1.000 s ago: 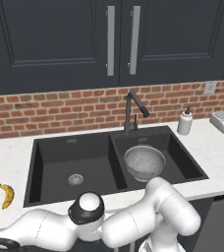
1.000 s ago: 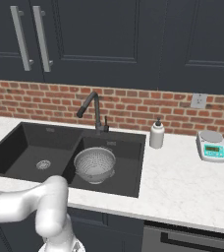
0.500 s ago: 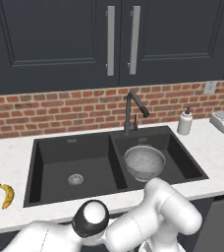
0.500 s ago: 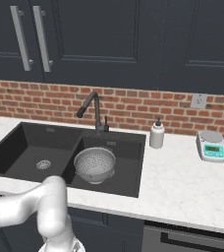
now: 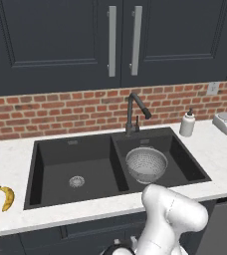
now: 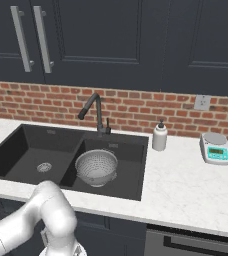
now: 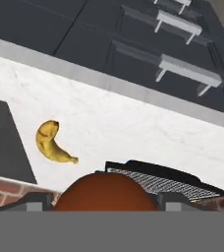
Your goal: Put the colander in the sink, put the banana, orange in the colander, and turn on the sink faucet and pour water over the colander.
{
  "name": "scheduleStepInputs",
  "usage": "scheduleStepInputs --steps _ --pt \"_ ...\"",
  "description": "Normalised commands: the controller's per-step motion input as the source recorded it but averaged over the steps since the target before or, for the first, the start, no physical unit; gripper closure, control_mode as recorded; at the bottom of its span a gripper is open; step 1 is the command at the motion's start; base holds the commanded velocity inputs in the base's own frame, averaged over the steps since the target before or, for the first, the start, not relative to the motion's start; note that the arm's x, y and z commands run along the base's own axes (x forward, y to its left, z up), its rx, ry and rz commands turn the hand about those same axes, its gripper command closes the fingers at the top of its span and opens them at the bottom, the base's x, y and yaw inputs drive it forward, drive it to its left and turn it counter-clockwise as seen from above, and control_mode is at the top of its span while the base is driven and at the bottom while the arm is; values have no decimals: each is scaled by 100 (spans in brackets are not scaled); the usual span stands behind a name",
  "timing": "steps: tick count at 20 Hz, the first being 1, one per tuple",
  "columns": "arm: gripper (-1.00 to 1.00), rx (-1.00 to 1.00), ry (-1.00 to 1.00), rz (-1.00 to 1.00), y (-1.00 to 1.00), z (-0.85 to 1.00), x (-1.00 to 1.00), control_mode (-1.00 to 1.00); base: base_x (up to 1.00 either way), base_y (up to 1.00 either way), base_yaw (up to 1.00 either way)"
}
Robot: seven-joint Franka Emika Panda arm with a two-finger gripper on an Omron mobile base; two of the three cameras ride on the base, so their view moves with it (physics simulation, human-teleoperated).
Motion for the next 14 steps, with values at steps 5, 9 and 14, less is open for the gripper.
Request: scheduleStepInputs --steps 5,9,14 --pt "100 45 -17 -18 -100 43 -5 -100 0 0 0" --pt "100 51 1 -25 -100 86 0 -100 0 0 0" --pt "100 52 38 -27 -100 99 0 -100 0 0 0"
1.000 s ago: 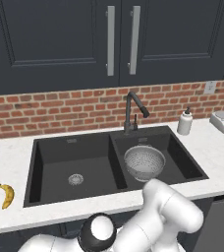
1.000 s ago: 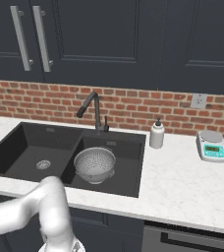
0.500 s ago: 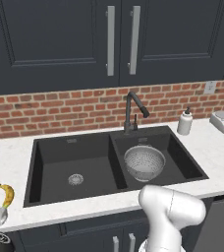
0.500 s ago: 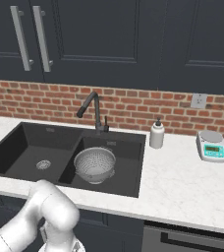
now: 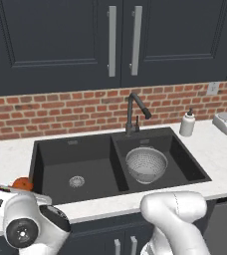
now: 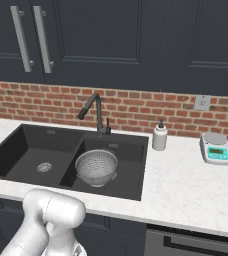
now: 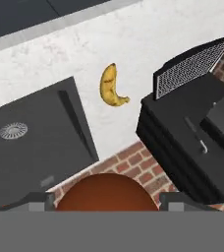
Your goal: Put the colander in the sink, put the banana, orange in the colander, and turn on the sink faucet and pour water over the colander.
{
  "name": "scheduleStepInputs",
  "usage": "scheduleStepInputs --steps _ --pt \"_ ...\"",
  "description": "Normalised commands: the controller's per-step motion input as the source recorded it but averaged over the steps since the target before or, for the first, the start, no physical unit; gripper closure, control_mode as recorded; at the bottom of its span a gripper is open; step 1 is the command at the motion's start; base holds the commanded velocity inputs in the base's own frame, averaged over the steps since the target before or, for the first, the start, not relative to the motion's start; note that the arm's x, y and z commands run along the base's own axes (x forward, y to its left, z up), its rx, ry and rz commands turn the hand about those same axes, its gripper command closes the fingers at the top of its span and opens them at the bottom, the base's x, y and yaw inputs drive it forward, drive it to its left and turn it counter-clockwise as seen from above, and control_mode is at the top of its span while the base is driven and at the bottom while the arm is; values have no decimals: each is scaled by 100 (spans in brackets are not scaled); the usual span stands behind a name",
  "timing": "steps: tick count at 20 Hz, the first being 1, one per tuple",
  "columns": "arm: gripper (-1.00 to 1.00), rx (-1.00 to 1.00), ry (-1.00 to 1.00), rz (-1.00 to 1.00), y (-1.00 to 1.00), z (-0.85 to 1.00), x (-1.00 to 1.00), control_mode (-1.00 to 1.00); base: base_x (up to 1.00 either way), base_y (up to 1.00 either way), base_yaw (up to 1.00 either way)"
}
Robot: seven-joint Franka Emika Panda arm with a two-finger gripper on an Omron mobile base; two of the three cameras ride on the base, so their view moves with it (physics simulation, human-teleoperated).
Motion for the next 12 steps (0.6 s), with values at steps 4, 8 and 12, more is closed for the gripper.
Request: scheduleStepInputs --steps 4,8,12 --pt "100 48 56 -28 -100 96 0 -100 0 0 0" --pt "100 51 54 -29 -100 90 -6 -100 0 0 0" --pt "100 50 43 -25 -100 66 -13 -100 0 0 0"
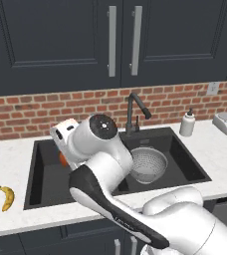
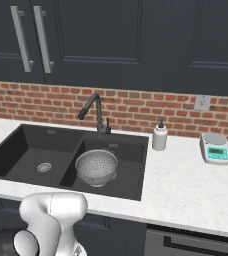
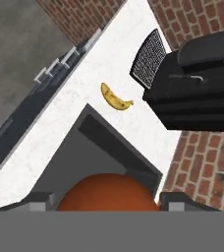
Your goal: Put the colander in the sink, put the banana, orange in the colander, and turn on the sink faucet and pour water over the colander.
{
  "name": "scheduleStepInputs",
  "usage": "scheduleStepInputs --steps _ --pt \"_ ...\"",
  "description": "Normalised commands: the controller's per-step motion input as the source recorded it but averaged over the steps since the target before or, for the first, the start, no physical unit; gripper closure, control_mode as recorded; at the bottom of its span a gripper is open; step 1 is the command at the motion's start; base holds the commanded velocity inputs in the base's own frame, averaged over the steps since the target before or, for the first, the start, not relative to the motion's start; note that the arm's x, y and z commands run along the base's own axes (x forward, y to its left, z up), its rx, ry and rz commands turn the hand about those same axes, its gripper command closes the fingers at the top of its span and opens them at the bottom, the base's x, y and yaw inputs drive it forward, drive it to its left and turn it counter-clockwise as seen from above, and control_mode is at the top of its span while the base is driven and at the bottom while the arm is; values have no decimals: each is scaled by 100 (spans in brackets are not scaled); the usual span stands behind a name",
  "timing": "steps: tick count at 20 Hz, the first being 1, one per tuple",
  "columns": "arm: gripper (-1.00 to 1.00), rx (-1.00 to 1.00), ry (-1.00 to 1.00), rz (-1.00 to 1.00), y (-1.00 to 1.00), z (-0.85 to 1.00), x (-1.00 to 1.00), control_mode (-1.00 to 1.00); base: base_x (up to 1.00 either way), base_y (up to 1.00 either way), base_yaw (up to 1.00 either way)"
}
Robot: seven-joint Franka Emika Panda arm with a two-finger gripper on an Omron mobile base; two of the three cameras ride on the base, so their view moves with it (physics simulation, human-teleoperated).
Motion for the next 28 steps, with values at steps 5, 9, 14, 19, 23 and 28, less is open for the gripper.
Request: scheduleStepInputs --steps 5,9,14,19,23,28 --pt "100 47 40 -19 -100 23 -7 -100 0 0 0" --pt "100 47 40 -12 -100 0 -35 -100 0 0 0" --pt "100 42 35 -10 -100 0 -40 -100 0 0 0" --pt "100 37 38 -6 -100 0 -5 -100 0 0 0" --pt "100 28 41 -1 -100 0 0 -100 0 0 0" --pt "100 6 32 0 -99 0 0 -100 0 0 0"
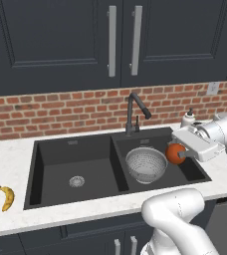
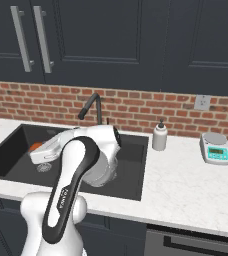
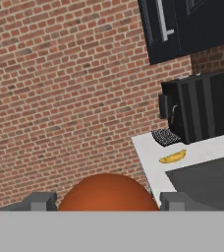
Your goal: Put the colander in the sink, put the banana, orange in the colander, and turn on the sink faucet and pour water over the colander.
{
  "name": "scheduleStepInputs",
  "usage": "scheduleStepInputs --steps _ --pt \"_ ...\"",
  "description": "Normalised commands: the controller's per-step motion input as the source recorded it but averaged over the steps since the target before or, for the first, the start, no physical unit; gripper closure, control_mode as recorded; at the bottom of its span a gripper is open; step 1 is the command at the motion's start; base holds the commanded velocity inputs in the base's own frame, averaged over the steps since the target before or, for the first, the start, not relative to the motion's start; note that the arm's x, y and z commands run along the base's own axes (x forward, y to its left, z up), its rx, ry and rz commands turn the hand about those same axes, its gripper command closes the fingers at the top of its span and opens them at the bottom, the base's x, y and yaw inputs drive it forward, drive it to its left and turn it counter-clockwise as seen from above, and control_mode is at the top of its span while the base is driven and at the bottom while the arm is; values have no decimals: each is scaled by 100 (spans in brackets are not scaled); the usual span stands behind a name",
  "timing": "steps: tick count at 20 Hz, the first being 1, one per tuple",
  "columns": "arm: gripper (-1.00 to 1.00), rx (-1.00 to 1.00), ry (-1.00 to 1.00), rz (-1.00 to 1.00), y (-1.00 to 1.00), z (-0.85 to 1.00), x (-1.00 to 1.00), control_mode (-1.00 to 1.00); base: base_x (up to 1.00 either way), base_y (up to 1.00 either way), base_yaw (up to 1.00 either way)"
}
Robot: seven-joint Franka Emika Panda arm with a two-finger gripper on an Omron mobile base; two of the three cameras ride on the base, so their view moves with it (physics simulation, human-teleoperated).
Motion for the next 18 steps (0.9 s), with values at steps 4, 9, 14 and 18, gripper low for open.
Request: scheduleStepInputs --steps 4,9,14,18 --pt "100 -6 13 0 -52 0 5 -100 0 0 0" --pt "100 -15 5 0 -1 0 57 -100 0 0 0" --pt "100 -18 0 0 -7 -7 70 -100 0 0 0" --pt "100 -9 -2 7 -73 -37 2 -100 0 0 0"
